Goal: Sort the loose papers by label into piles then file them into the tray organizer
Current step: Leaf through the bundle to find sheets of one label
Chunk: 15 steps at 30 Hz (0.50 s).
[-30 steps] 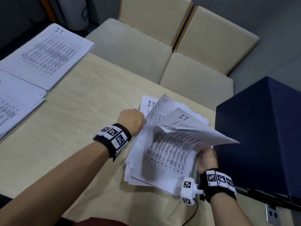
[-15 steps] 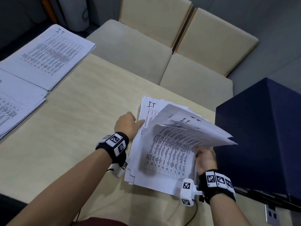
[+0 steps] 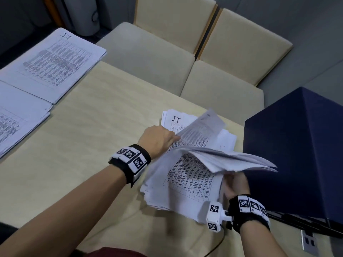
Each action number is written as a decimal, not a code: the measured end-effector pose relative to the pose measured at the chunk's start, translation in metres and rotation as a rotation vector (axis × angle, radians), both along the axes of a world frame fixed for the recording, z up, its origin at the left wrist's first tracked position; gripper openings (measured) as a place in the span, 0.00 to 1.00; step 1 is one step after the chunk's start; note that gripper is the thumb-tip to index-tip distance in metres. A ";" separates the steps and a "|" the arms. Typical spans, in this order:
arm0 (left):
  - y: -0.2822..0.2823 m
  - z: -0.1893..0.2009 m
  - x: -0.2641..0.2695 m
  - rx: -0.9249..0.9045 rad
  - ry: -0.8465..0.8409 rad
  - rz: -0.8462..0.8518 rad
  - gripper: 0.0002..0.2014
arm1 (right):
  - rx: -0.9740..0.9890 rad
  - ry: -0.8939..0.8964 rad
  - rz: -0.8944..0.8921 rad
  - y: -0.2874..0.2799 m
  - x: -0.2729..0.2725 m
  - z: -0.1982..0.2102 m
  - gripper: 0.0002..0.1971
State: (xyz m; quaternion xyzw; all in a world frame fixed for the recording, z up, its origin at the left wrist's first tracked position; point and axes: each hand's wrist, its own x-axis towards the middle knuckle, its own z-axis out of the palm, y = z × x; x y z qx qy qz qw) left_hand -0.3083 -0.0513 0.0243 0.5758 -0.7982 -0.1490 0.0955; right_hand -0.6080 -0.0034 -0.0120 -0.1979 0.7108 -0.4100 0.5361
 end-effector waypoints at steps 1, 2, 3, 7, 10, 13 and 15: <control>0.000 0.000 0.000 0.020 0.144 -0.035 0.19 | -0.020 -0.003 0.001 0.002 0.004 0.008 0.37; 0.001 -0.001 0.001 0.056 0.302 -0.058 0.16 | -0.026 -0.064 -0.022 0.003 0.012 0.017 0.34; 0.003 -0.001 0.000 0.093 0.454 -0.076 0.16 | -0.033 -0.134 -0.056 0.003 0.019 0.025 0.31; 0.011 0.002 -0.007 0.282 0.899 0.010 0.26 | -0.018 -0.216 -0.158 0.004 0.032 0.039 0.25; 0.007 -0.007 -0.009 0.318 0.906 0.327 0.31 | -0.055 -0.192 -0.192 0.004 0.031 0.036 0.15; 0.004 -0.035 -0.004 0.288 0.380 0.539 0.24 | -0.128 -0.200 -0.215 0.006 0.029 0.030 0.11; 0.006 -0.050 -0.005 0.361 0.199 0.504 0.23 | -0.154 -0.220 -0.219 0.006 0.025 0.027 0.12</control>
